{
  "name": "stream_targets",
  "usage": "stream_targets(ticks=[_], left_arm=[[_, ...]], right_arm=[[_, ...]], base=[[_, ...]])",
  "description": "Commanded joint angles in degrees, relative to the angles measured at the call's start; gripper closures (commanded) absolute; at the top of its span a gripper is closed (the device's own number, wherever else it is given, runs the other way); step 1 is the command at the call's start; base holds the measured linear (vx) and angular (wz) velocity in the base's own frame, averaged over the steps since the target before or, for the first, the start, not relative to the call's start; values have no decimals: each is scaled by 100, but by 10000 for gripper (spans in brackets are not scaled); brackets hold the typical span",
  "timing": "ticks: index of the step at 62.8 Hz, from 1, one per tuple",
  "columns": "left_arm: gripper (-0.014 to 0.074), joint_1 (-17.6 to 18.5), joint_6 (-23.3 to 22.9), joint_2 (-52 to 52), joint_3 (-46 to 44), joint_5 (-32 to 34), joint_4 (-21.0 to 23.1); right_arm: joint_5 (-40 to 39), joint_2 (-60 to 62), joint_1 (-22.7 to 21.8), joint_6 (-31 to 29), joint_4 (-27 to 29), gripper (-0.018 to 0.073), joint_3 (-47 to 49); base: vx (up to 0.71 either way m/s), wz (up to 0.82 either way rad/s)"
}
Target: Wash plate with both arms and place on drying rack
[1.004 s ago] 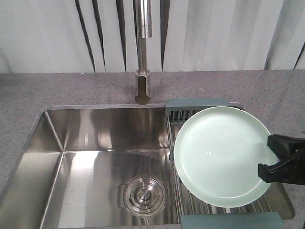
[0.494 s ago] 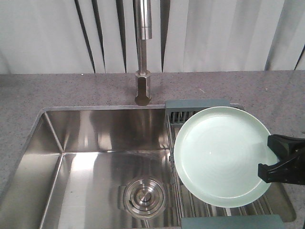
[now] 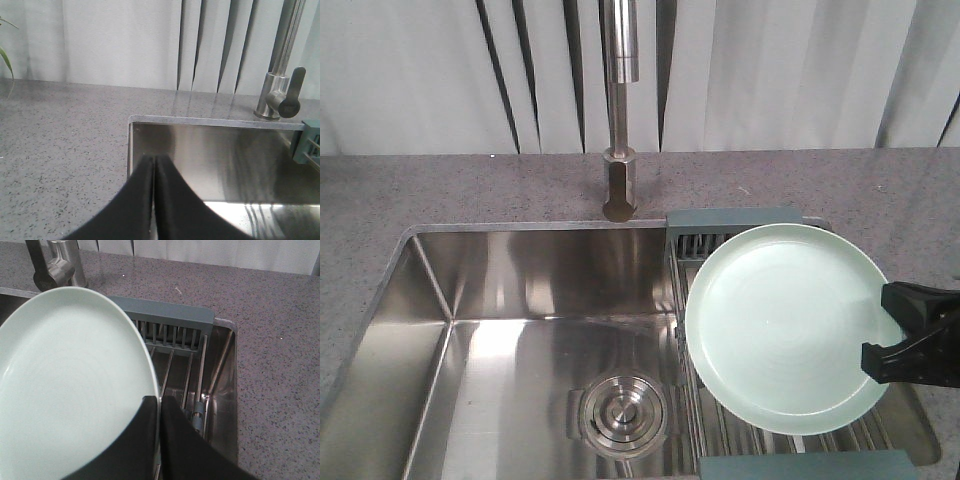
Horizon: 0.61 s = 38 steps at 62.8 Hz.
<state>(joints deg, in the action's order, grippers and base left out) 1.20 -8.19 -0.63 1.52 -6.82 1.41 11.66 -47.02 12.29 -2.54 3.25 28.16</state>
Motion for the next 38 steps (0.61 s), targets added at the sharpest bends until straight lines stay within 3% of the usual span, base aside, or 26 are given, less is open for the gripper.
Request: stream_targets(ticks=[1, 38], left_arm=[[602, 7, -49, -94, 86, 398, 45], [602, 7, -49, -94, 86, 411, 45]], right_arm=[[-442, 62, -19, -38, -18, 568, 168], [-442, 62, -19, -38, -18, 568, 168]], base=[[0, 0], [0, 0]])
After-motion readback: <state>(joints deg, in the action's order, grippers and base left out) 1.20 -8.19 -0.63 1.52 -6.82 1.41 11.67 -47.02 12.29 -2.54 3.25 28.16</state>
